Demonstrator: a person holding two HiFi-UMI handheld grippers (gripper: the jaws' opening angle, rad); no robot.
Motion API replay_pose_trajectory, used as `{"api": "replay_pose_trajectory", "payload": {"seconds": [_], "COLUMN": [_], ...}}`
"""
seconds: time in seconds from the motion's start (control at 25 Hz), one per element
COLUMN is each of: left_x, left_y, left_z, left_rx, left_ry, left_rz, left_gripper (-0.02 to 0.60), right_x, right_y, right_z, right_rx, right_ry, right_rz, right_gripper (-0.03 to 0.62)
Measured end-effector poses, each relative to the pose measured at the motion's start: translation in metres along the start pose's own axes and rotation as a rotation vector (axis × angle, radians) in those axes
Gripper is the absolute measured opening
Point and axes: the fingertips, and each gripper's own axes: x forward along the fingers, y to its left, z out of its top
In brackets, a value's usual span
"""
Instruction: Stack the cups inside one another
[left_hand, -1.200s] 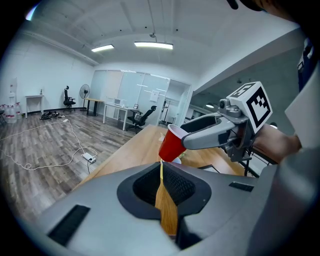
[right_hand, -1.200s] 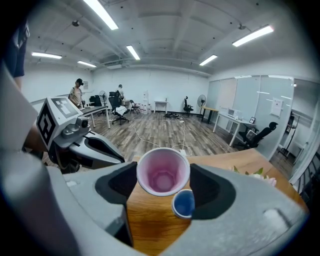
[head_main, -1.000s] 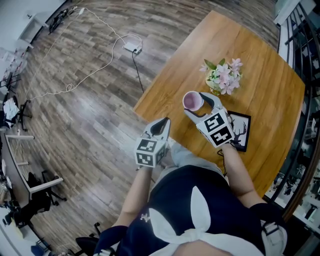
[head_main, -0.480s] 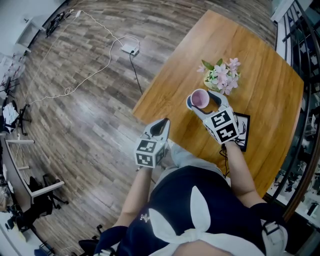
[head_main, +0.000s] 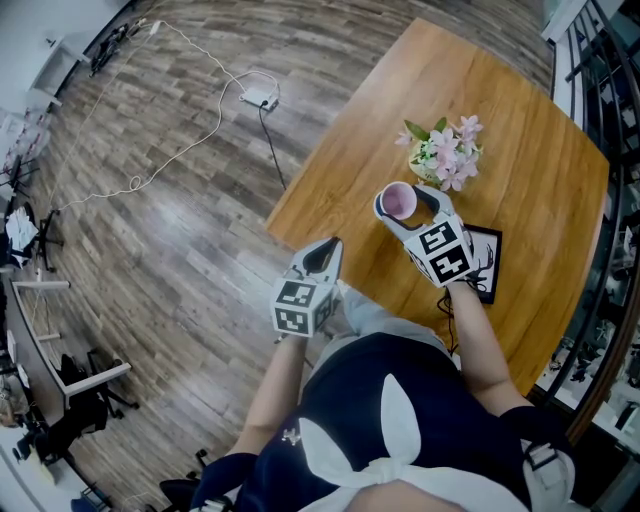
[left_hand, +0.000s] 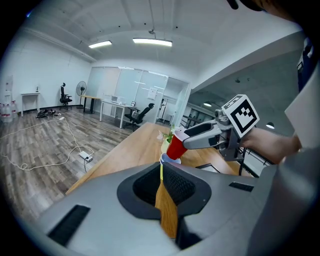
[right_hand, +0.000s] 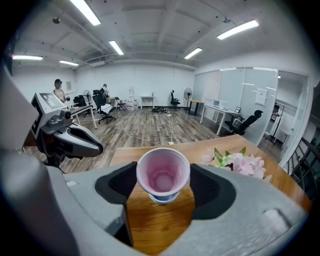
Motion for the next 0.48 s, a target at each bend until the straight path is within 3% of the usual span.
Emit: {"api": "replay_pose_trajectory", "payload": {"seconds": [0.48], "left_x": [-0.004], "left_y": [0.008], "left_z": [-0.010], "left_rx": [-0.027], "left_ry": [0.008], "left_rz": [0.019], "left_gripper": [0.031], "right_x": [0.028], "right_y": [-0.001], "right_z": [-0.019], "right_rx": [0.029], "right_ry": [0.060], "right_rz": [0.011], "right_gripper": [0.331]}}
